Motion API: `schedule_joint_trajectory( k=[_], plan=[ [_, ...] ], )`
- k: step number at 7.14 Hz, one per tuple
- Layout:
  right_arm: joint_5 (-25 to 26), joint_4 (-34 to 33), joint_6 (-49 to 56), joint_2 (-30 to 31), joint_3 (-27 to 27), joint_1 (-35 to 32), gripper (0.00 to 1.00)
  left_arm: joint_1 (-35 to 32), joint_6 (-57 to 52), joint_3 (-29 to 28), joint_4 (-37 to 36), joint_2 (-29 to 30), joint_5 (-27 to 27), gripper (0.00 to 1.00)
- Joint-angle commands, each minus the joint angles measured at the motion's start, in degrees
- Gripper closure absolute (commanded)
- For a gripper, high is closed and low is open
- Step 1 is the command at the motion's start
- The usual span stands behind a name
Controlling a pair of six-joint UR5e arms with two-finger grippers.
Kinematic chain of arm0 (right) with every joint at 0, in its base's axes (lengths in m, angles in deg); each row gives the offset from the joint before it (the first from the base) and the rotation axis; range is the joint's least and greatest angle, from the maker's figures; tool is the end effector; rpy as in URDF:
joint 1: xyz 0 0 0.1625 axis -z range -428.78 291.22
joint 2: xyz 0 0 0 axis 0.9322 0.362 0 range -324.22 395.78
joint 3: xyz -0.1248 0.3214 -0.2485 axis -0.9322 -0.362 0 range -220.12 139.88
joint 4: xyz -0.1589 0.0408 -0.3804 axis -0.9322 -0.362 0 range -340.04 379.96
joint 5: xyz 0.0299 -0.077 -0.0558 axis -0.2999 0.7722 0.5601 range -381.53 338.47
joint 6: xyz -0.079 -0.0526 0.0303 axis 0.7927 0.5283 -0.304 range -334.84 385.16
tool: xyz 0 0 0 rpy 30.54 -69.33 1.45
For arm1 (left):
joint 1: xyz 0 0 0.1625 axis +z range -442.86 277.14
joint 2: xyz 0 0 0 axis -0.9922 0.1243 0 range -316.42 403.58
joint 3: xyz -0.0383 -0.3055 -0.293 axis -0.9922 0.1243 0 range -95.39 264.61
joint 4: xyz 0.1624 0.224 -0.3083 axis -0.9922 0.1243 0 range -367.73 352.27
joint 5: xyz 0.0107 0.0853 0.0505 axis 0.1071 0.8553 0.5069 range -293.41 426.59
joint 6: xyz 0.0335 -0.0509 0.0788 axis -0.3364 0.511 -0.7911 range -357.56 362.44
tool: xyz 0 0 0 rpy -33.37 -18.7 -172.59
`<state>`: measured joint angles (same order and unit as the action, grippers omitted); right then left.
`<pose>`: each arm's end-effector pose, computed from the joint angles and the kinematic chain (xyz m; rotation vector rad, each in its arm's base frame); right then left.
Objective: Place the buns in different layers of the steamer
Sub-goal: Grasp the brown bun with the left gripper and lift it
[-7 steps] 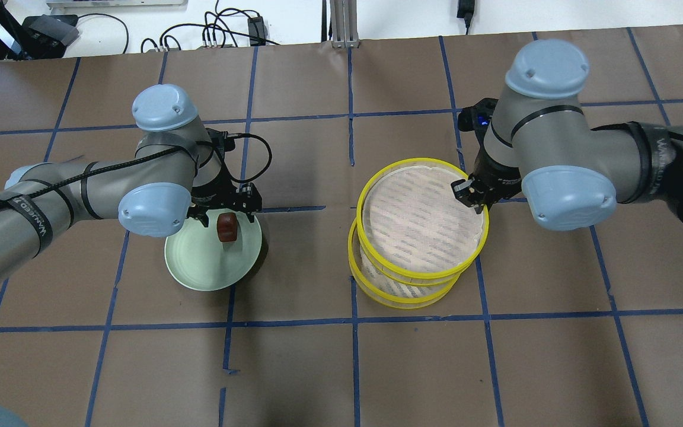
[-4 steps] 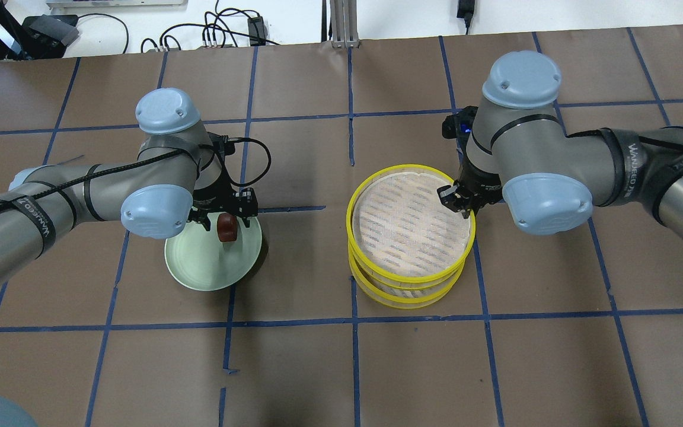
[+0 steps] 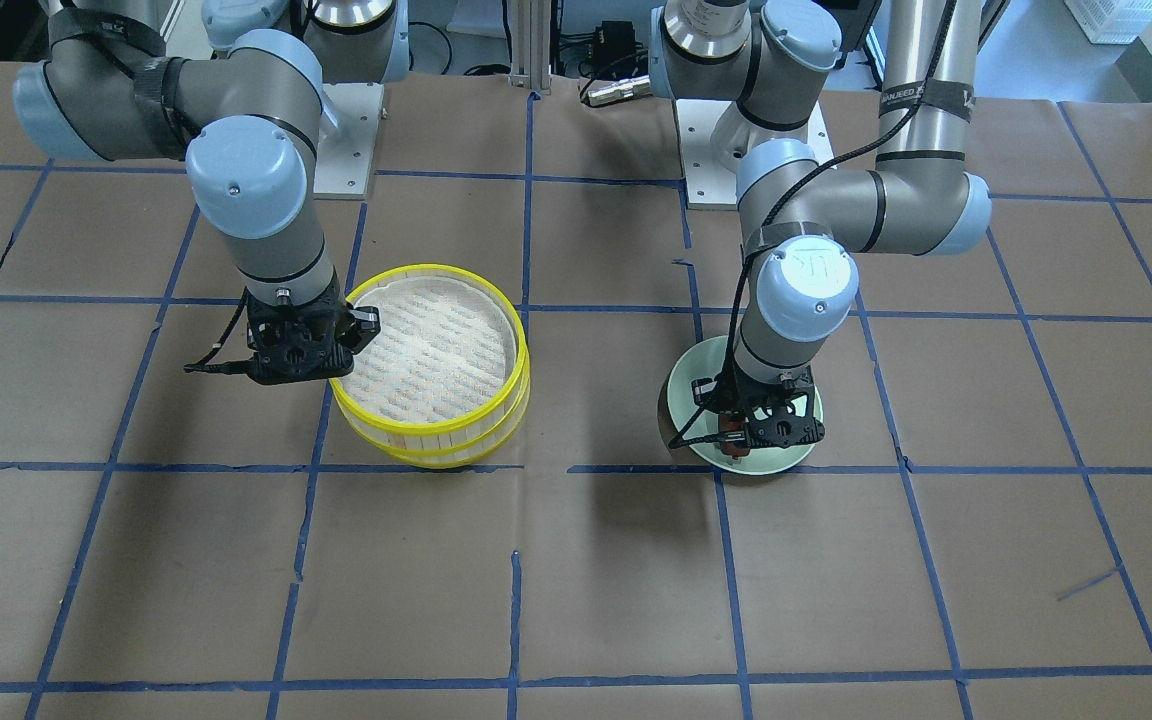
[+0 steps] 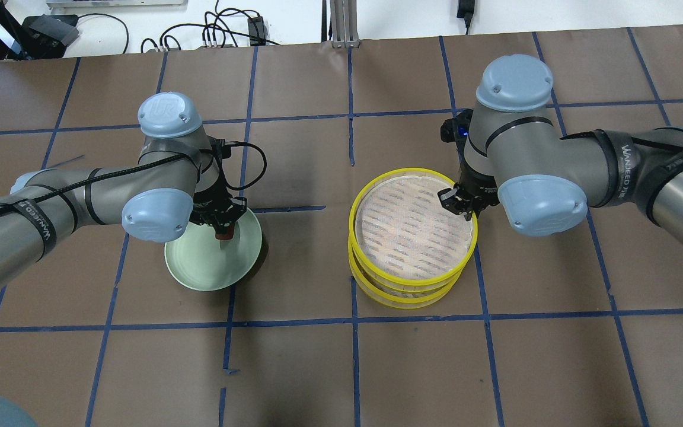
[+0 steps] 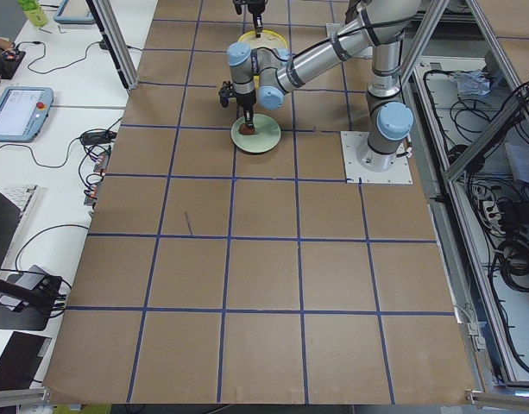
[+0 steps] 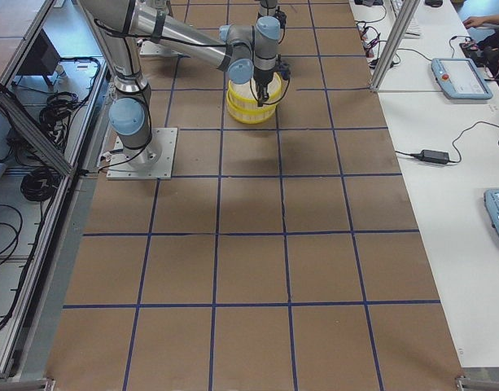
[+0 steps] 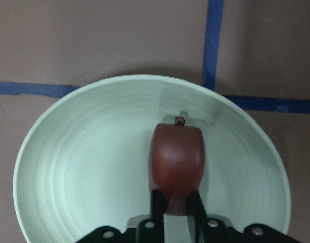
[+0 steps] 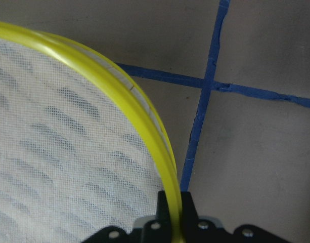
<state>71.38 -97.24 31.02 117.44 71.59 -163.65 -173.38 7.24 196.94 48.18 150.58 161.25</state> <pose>0.1700 -0.4830 0.2822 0.2909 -3.0766 -0.0774 -0.1299 -0.5167 0.2123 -0.1084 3.0513 0.1338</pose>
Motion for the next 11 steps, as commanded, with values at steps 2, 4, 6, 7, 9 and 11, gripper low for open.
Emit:
schedule_joint_trajectory(
  k=[2, 4, 6, 7, 9, 11],
  plan=[
    [-0.28, -0.13, 0.02, -0.09, 0.00, -0.05, 0.96, -1.15, 3.80, -5.62, 3.91, -2.58, -0.34, 0.98],
    [-0.36, 0.22, -0.06, -0.36, 0.18, -0.14, 0.96, -1.51, 3.91, -6.43, 5.60, -4.08, -0.35, 0.98],
    [-0.19, 0.13, 0.20, -0.45, 0.70, -0.75, 0.96, -1.51, 3.91, -6.52, 5.88, -4.26, 0.09, 0.98],
    [-0.01, 0.13, 0.11, -0.45, 0.79, -1.02, 0.96, -1.59, 3.91, -6.52, 5.88, -4.26, -0.08, 0.98],
    [0.16, 0.13, 0.29, -0.45, 0.79, -1.02, 0.95, -2.64, 6.70, -6.78, 7.18, -5.22, -0.08, 0.98],
    [0.69, 0.48, 0.81, -0.45, 0.88, -1.02, 0.28, -8.67, 18.34, -10.45, 9.90, -5.75, -0.78, 0.98]
  ],
)
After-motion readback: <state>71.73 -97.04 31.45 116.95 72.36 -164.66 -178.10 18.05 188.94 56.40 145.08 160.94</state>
